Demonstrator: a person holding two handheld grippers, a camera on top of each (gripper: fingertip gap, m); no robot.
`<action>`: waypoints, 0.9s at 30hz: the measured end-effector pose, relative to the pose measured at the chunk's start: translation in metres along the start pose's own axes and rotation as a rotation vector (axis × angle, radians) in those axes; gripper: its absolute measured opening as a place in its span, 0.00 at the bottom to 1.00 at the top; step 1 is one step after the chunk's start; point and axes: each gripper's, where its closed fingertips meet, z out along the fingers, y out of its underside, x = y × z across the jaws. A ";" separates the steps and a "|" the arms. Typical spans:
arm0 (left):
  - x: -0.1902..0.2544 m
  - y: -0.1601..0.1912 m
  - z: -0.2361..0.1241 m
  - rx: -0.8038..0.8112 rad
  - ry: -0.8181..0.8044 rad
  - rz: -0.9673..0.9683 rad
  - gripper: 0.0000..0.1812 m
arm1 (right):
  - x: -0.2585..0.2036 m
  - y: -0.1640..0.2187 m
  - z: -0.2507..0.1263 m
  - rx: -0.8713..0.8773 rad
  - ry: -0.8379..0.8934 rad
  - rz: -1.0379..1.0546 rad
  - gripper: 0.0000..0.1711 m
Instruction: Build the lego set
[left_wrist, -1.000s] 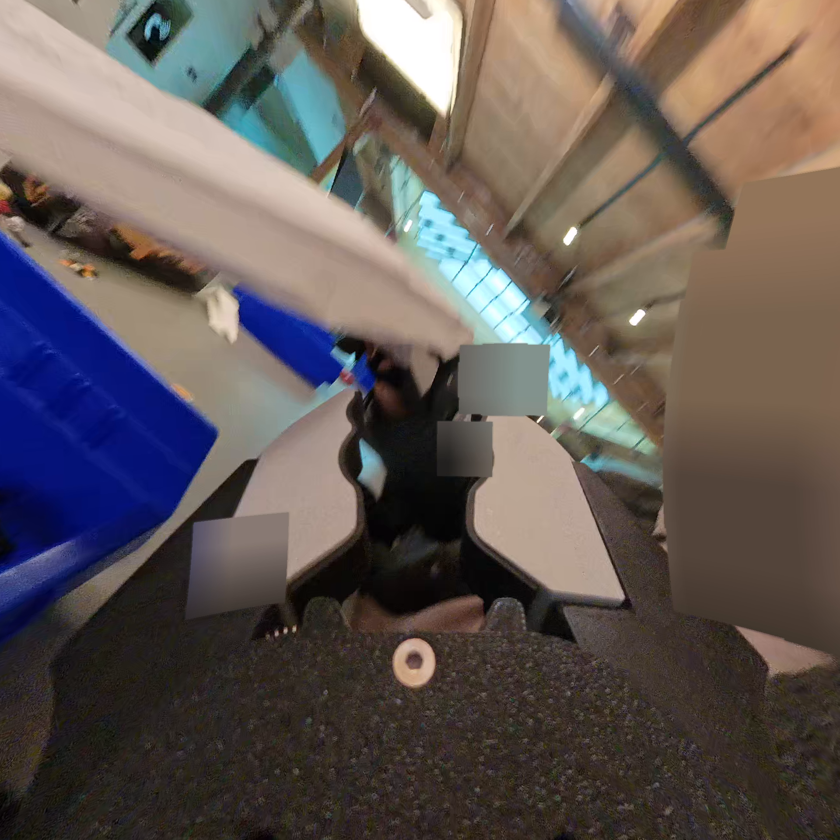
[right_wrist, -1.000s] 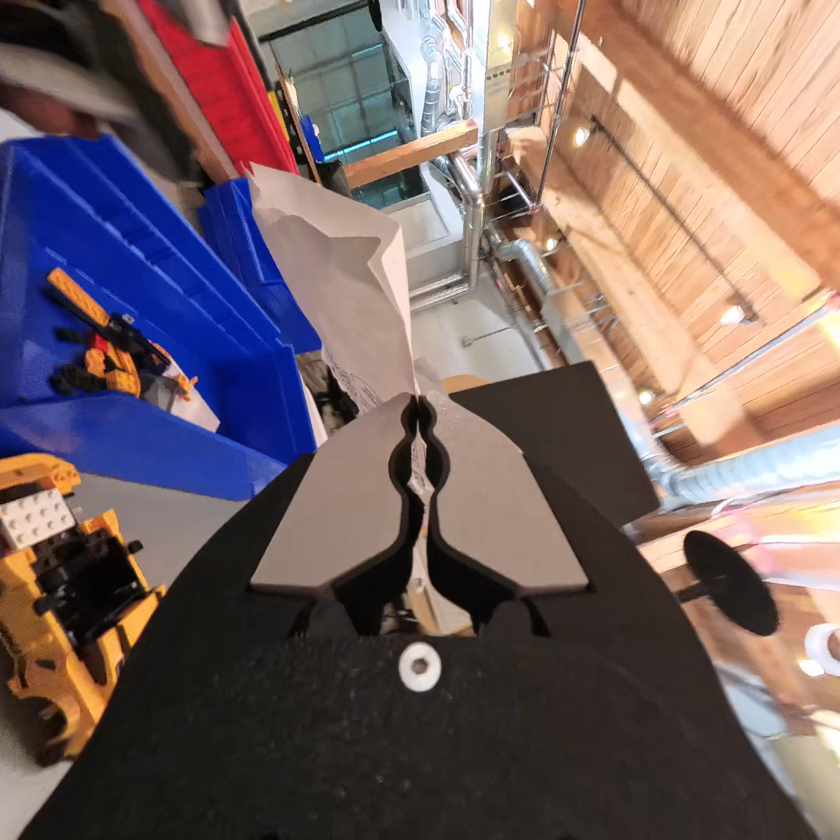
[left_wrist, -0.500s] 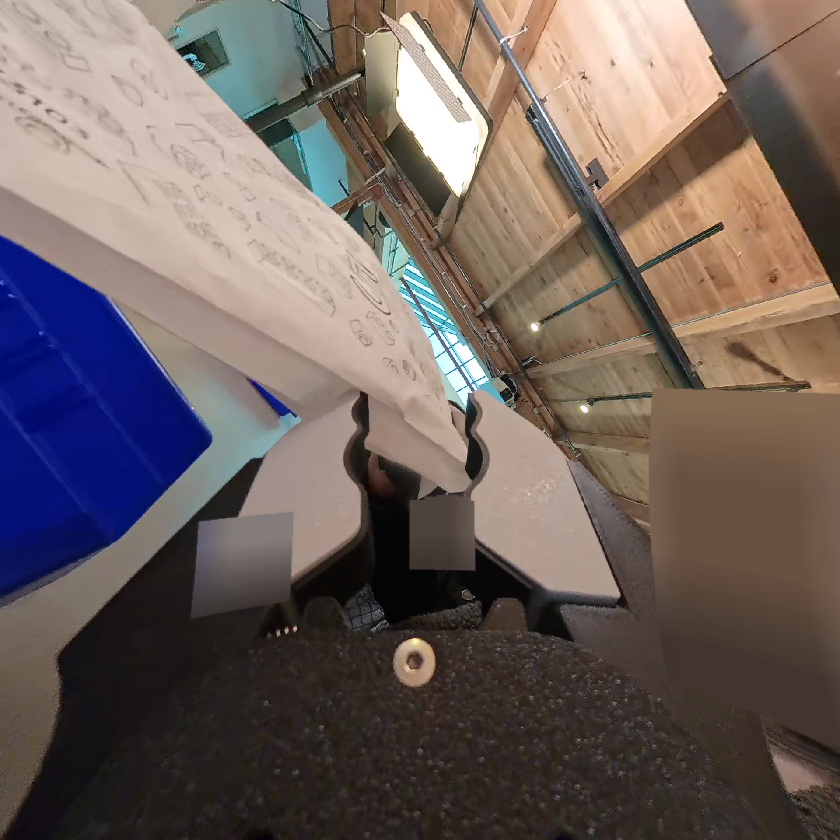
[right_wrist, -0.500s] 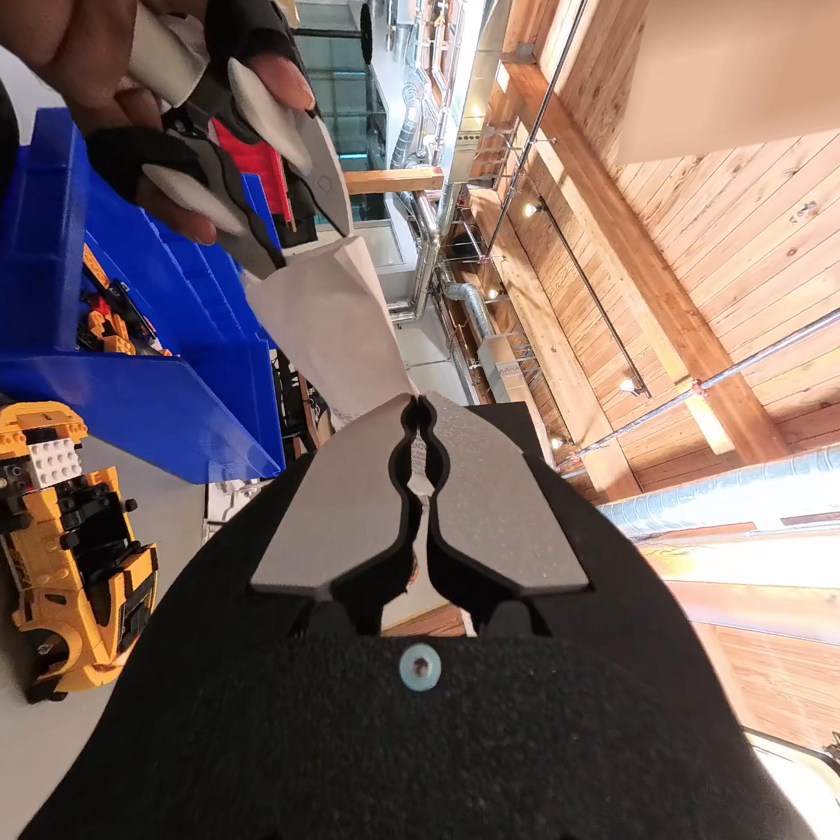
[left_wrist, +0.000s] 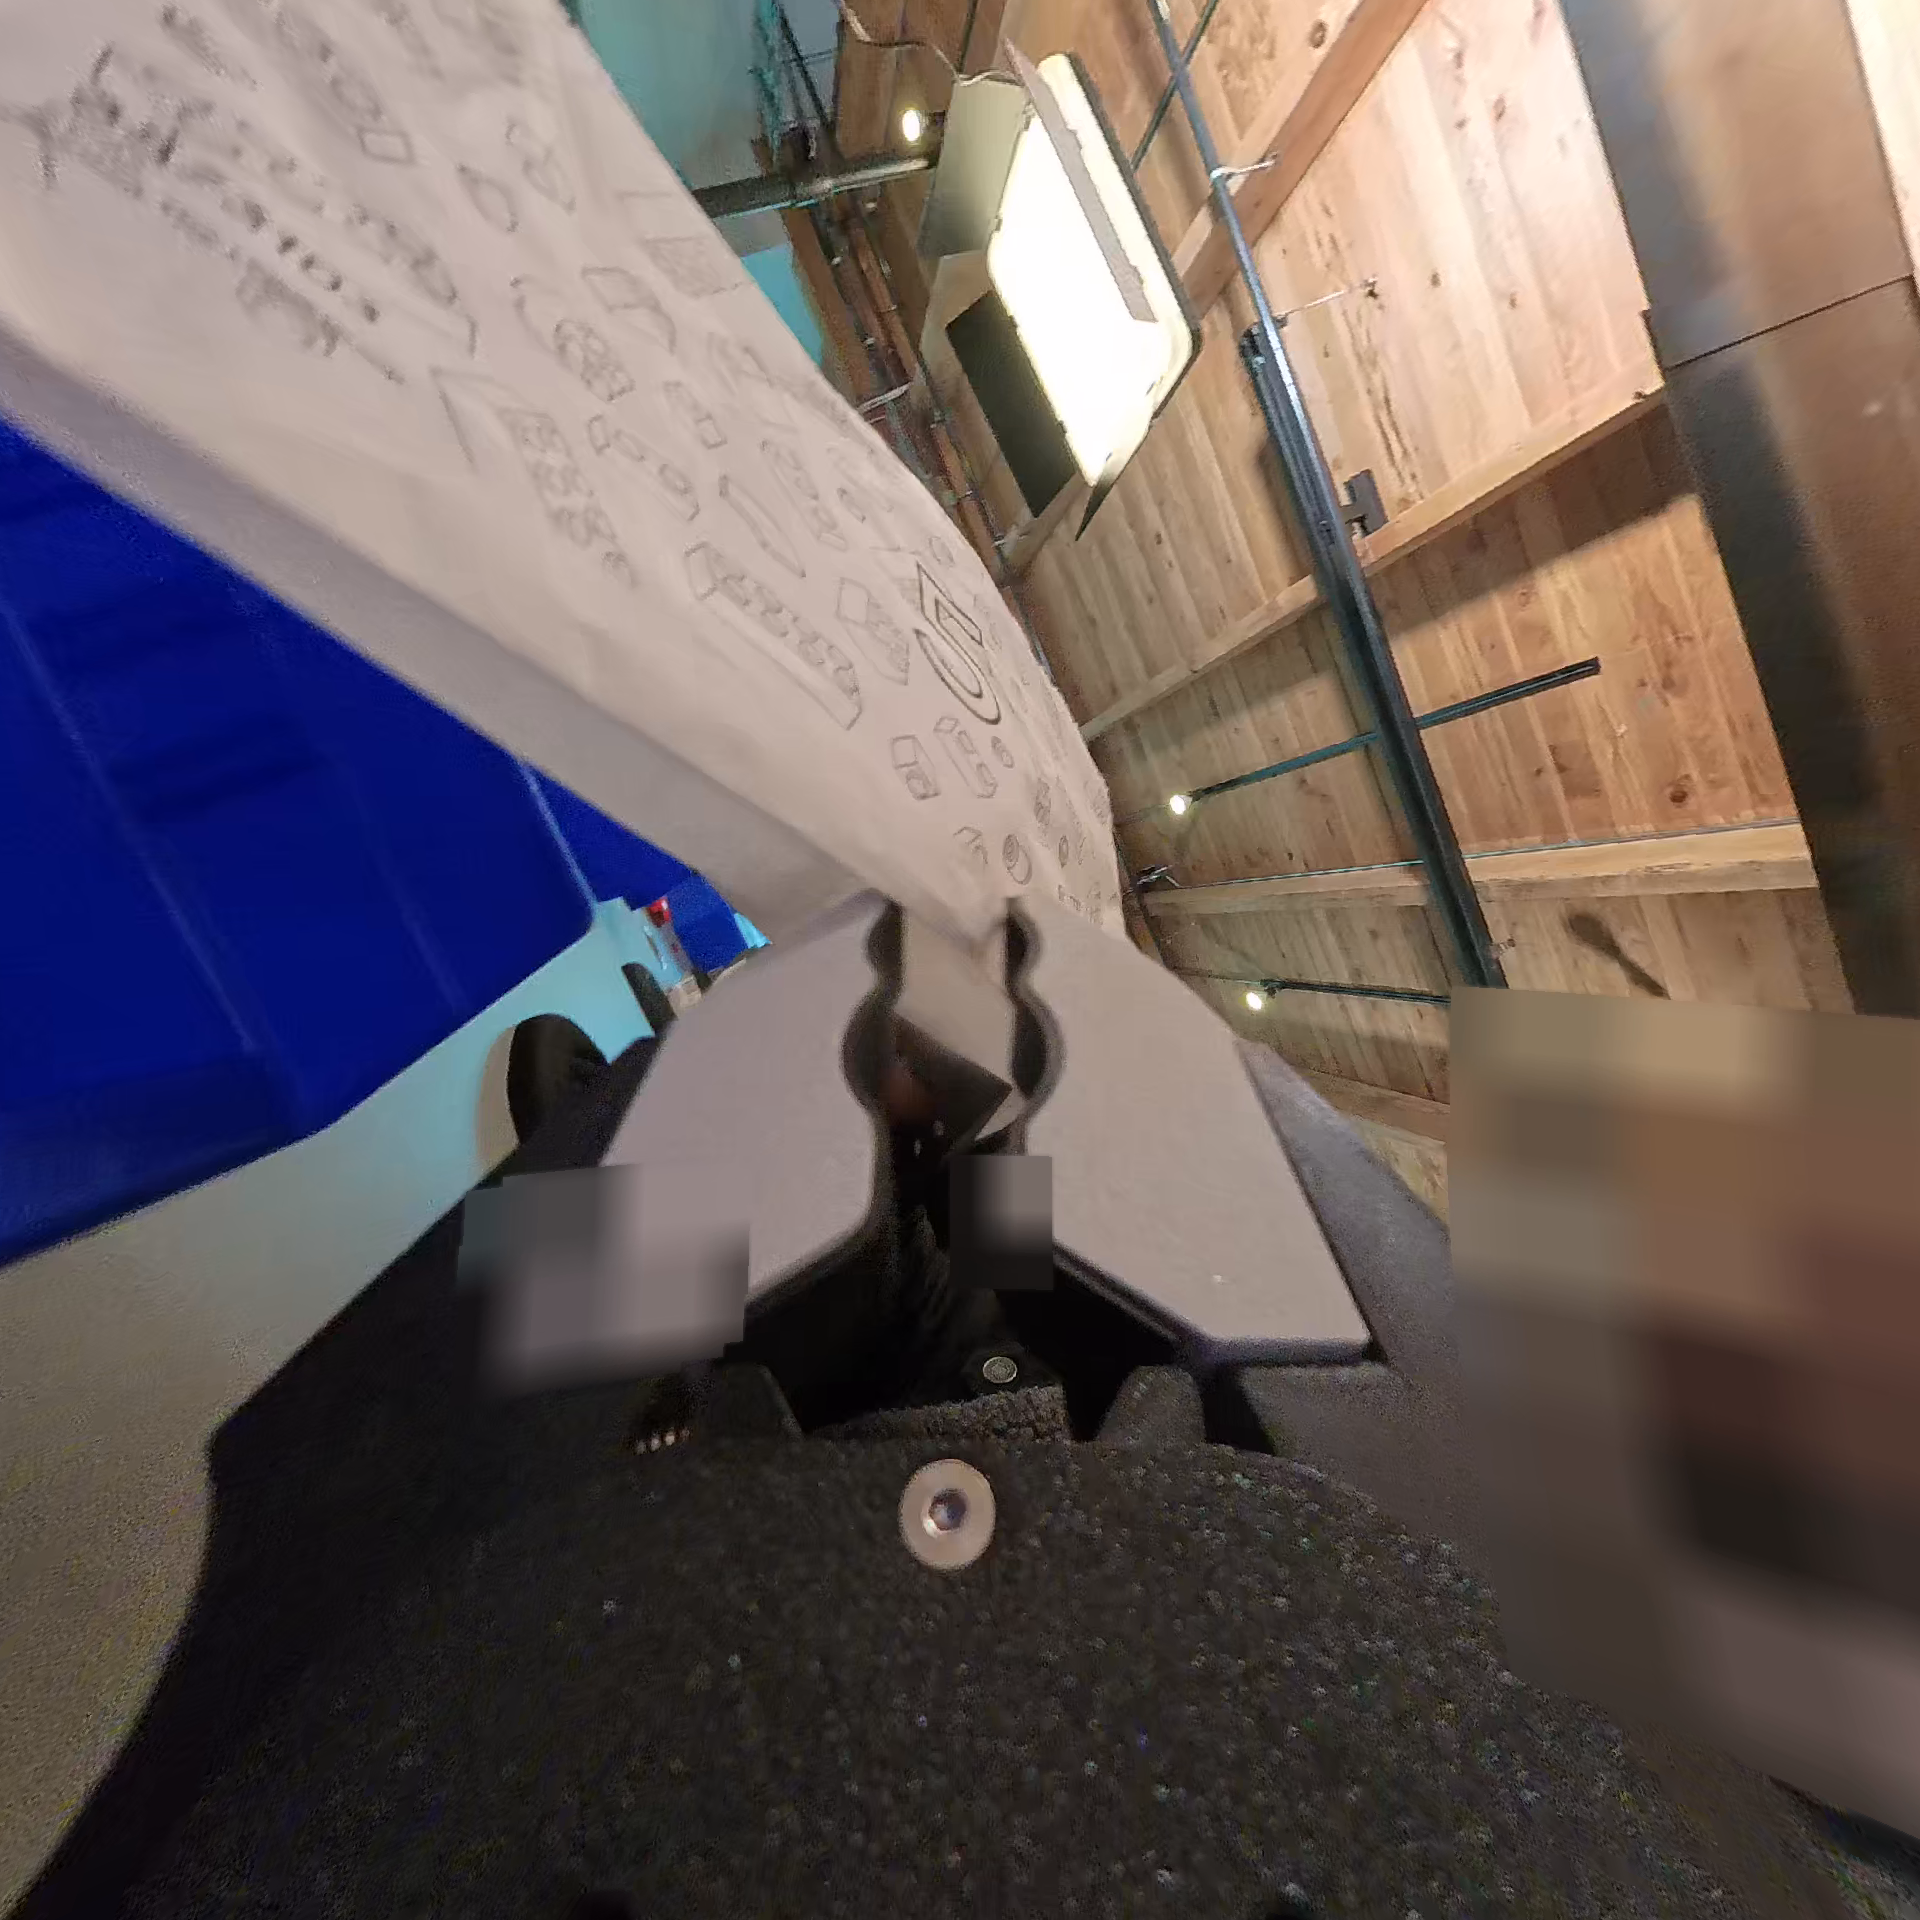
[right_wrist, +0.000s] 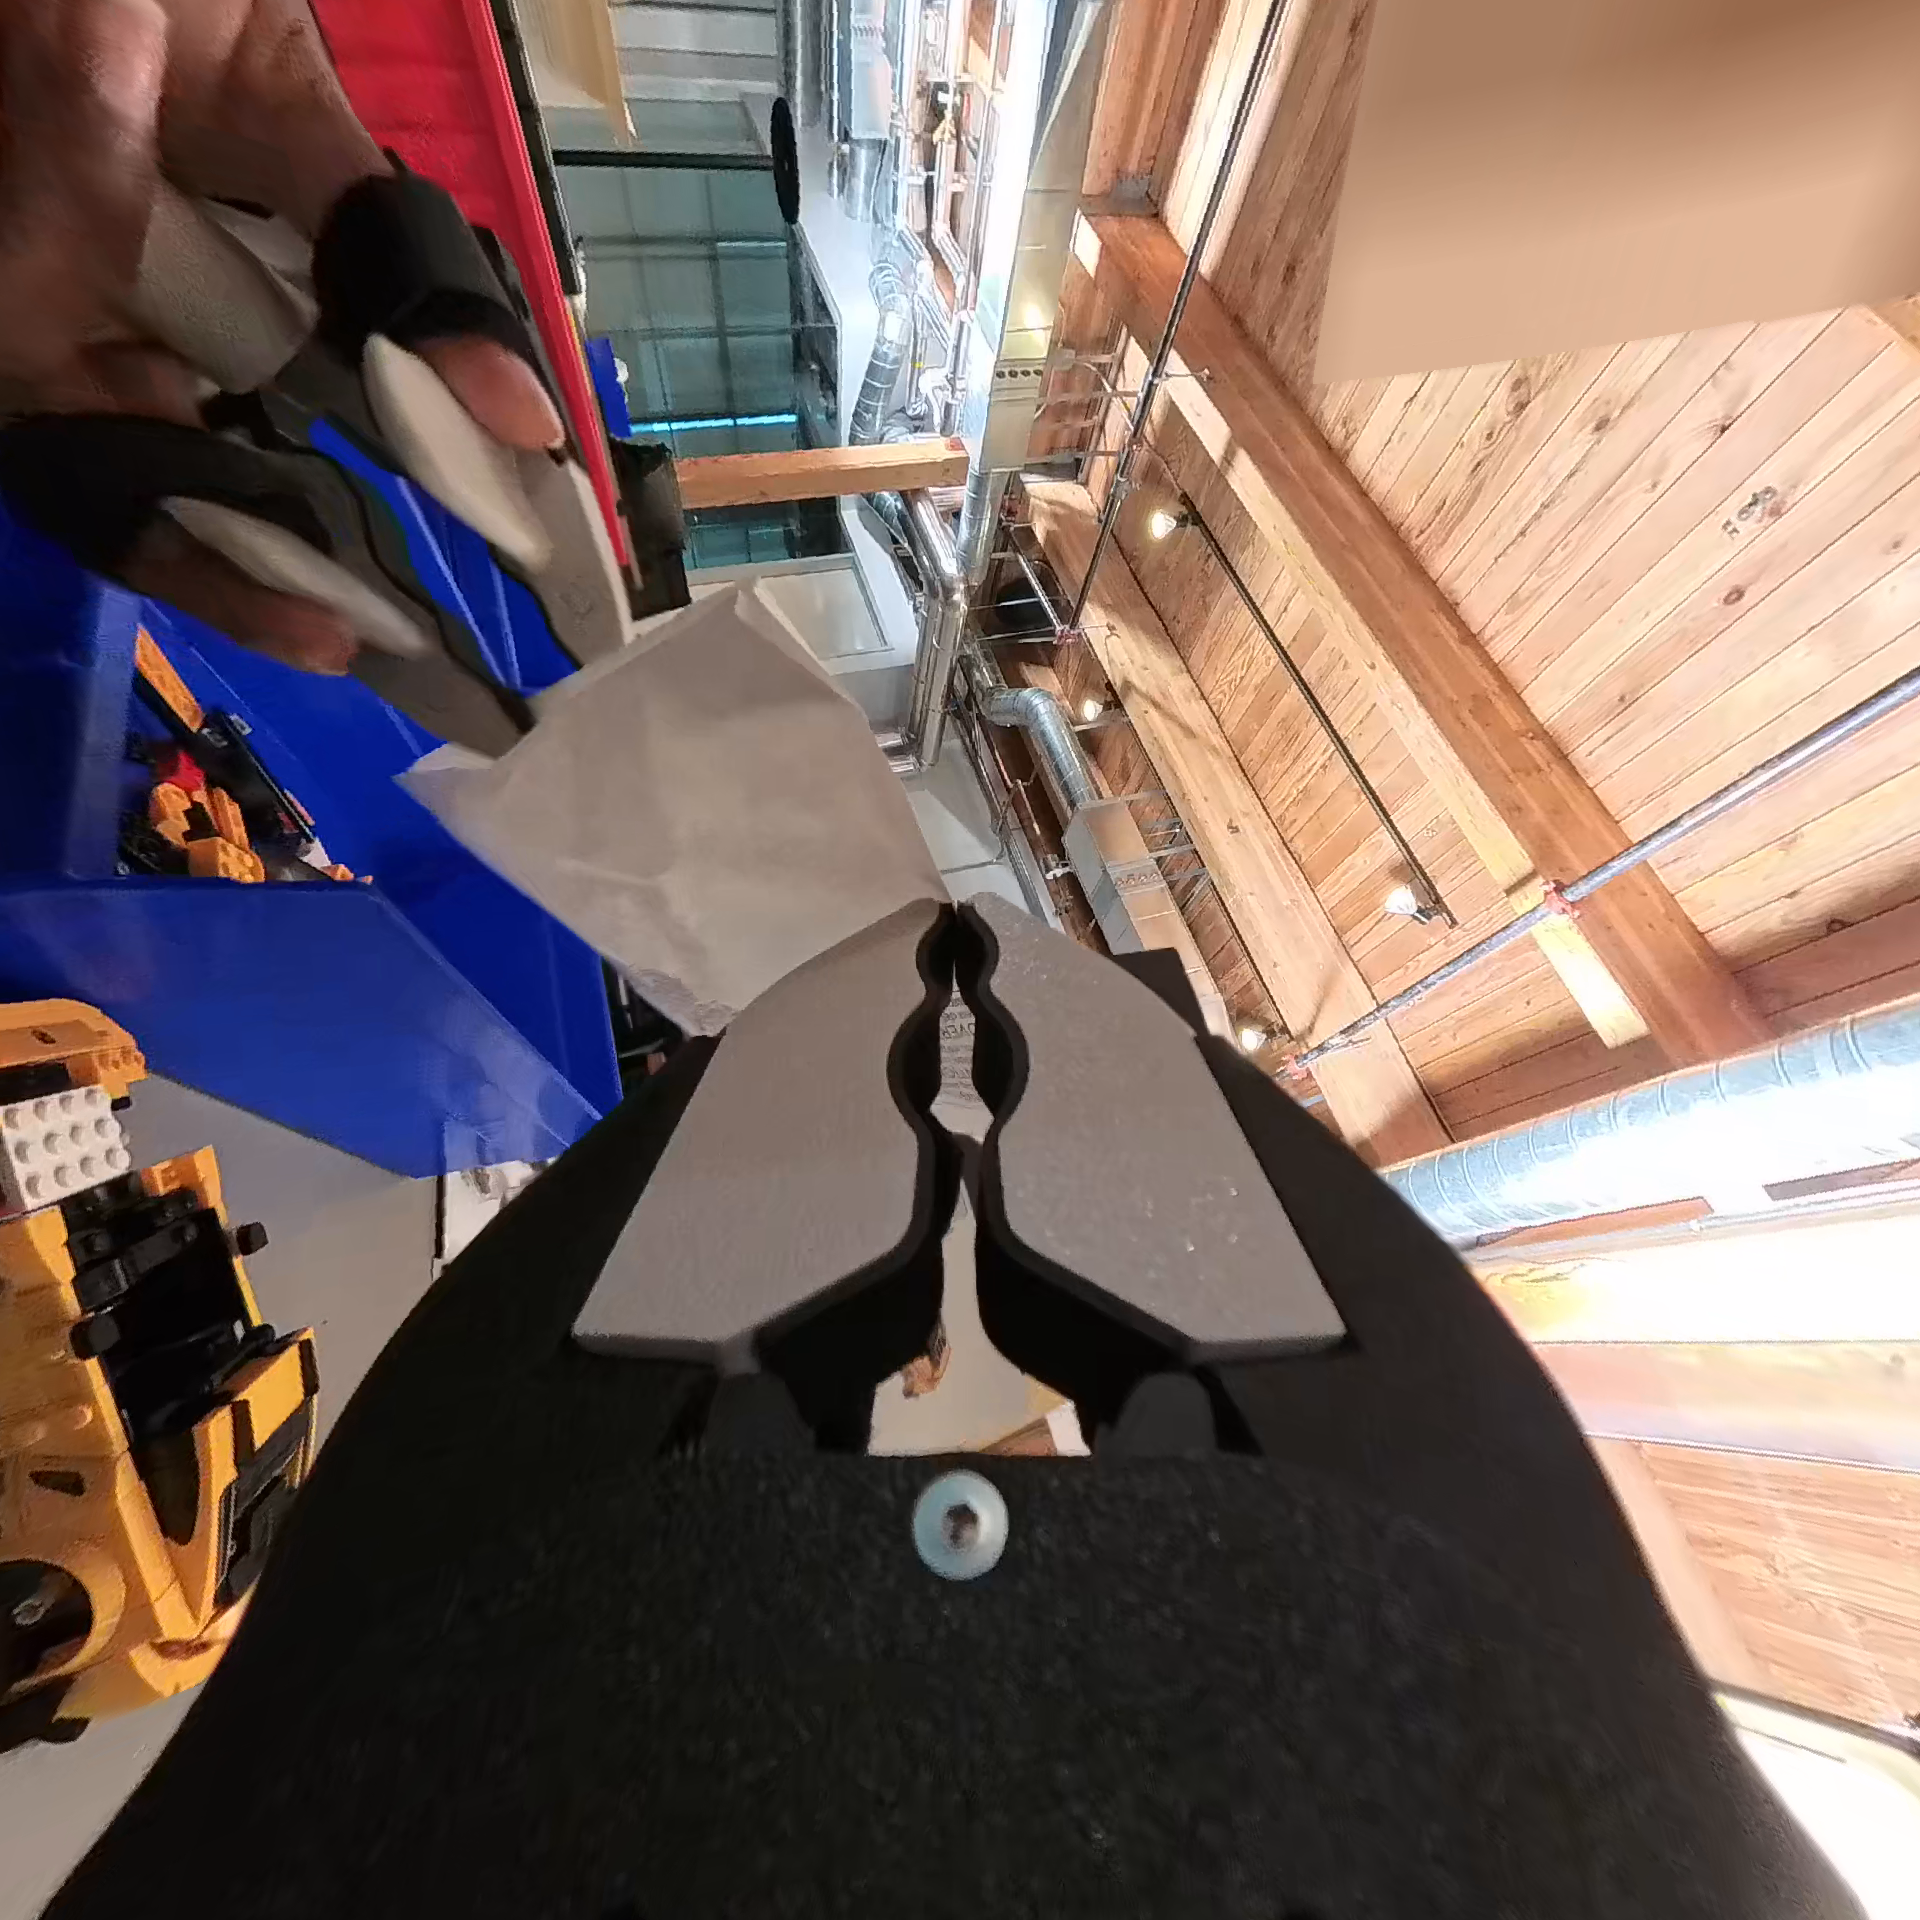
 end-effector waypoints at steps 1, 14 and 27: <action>0.004 -0.001 0.000 0.001 0.009 0.019 0.05 | 0.000 -0.002 0.000 0.004 -0.004 -0.004 0.00; 0.080 -0.147 -0.063 0.282 -0.231 0.479 0.00 | -0.013 0.058 -0.003 -0.209 -0.070 0.372 0.03; -0.011 -0.392 -0.122 0.619 -0.702 0.372 0.00 | -0.063 0.137 -0.014 -0.422 -0.154 0.630 0.00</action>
